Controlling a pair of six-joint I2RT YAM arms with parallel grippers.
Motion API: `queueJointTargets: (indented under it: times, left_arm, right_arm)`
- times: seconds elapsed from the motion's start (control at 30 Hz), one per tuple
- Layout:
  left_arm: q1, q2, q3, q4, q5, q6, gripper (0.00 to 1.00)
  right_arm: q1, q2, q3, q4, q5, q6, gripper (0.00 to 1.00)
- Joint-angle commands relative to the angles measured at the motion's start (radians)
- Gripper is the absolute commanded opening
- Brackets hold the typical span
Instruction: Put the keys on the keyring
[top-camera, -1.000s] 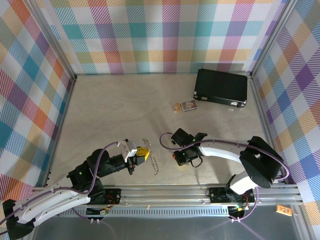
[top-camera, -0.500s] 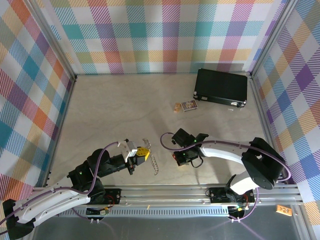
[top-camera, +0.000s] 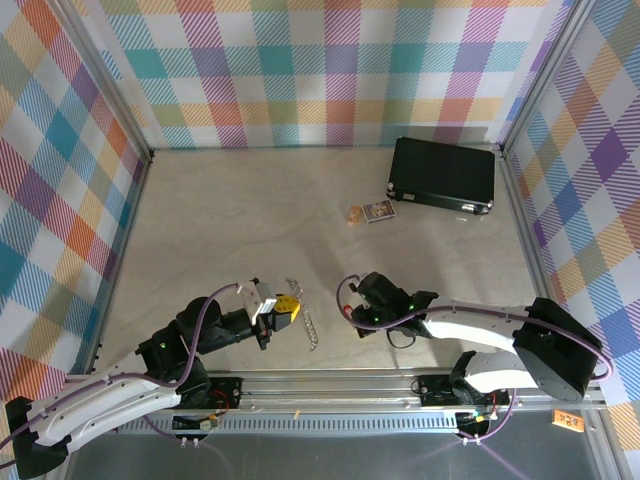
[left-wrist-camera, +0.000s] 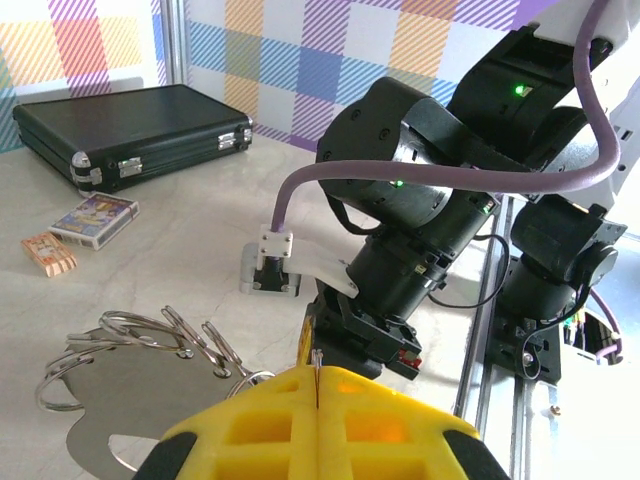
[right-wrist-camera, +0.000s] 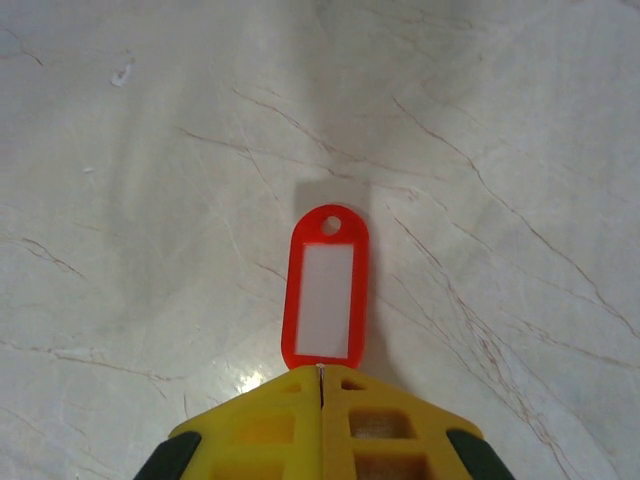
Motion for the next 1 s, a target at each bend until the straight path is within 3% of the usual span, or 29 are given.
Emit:
queueJointTargets:
  times: [0.0,0.3,0.47,0.6,0.77,0.97]
  left_arm:
    - [-0.005,-0.009,-0.002,0.064,0.015,-0.014,0.00]
    - [-0.005,-0.014,0.001,0.054,0.012,-0.014,0.00]
    - [-0.005,-0.021,0.001,0.052,0.012,-0.019,0.00]
    - [-0.005,-0.032,0.002,0.041,0.009,-0.018,0.00]
    - [-0.005,-0.041,-0.007,0.046,0.009,-0.024,0.00]
    - [-0.005,-0.071,-0.030,0.059,0.011,-0.034,0.00]
  right_arm:
    - [0.009,0.013,-0.007,0.082,0.032,0.024,0.01]
    - [0.017,0.033,-0.006,0.047,0.043,0.063,0.08]
    - [0.016,0.025,0.016,-0.016,0.048,0.072,0.21]
    - [0.016,-0.017,0.053,-0.114,0.057,0.069,0.32]
    - [0.012,-0.023,0.179,-0.321,0.035,0.038,0.37]
    - [-0.115,0.048,0.311,-0.461,-0.156,-0.042,0.39]
